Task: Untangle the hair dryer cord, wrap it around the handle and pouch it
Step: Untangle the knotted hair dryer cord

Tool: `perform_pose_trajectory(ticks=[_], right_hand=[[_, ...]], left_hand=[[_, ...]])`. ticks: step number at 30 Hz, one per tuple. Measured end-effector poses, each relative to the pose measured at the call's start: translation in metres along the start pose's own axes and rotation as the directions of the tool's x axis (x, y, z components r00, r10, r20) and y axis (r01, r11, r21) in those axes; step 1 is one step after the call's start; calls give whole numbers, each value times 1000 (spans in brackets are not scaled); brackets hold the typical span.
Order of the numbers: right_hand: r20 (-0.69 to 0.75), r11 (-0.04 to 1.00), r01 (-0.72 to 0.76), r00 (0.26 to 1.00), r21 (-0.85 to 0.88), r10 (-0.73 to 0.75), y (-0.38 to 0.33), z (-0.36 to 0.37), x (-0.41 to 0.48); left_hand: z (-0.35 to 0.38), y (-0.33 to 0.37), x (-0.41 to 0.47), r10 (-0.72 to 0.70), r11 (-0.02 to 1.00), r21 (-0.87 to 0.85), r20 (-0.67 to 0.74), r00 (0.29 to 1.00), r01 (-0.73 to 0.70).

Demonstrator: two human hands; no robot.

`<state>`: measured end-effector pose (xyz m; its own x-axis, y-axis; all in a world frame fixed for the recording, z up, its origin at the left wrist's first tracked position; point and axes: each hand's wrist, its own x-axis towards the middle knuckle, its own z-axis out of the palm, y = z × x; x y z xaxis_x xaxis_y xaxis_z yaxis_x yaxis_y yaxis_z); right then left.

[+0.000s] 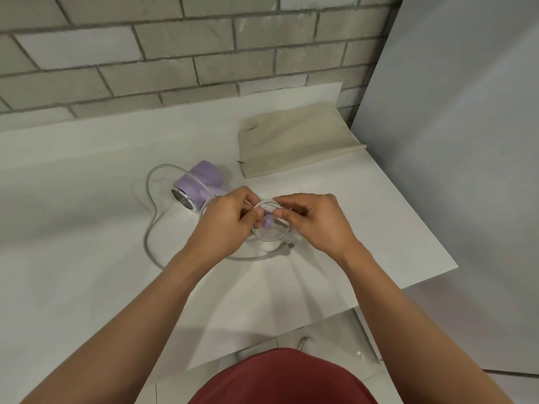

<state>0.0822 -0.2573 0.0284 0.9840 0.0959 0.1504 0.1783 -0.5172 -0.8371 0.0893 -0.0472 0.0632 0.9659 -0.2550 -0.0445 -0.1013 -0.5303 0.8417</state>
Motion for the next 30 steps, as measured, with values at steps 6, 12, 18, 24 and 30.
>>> perform_pose_trajectory(ticks=[6, 12, 18, 24, 30], right_hand=[[-227, 991, 119, 965, -66, -131, 0, 9, -6], [-275, 925, 13, 956, 380, 99, -1, -3, -5], [-305, 993, -105, 945, 58, 118, 0, -26, 1], [20, 715, 233, 956, -659, -293, -41, -19, 11], [-14, 814, 251, 953, -524, -303, -36, -31, 17]], left_hand=[[-3, -1, 12, 69, 962, 267, -47, 996, -54], [-13, -8, 25, 50, 938, 344, -47, 998, -31], [-7, -8, 33, 110, 916, 390, -9, 994, -98], [0, 10, 30, 246, 866, 451, -12, 969, -214], [-9, 15, 31, 186, 850, 477, 128, 974, -225]])
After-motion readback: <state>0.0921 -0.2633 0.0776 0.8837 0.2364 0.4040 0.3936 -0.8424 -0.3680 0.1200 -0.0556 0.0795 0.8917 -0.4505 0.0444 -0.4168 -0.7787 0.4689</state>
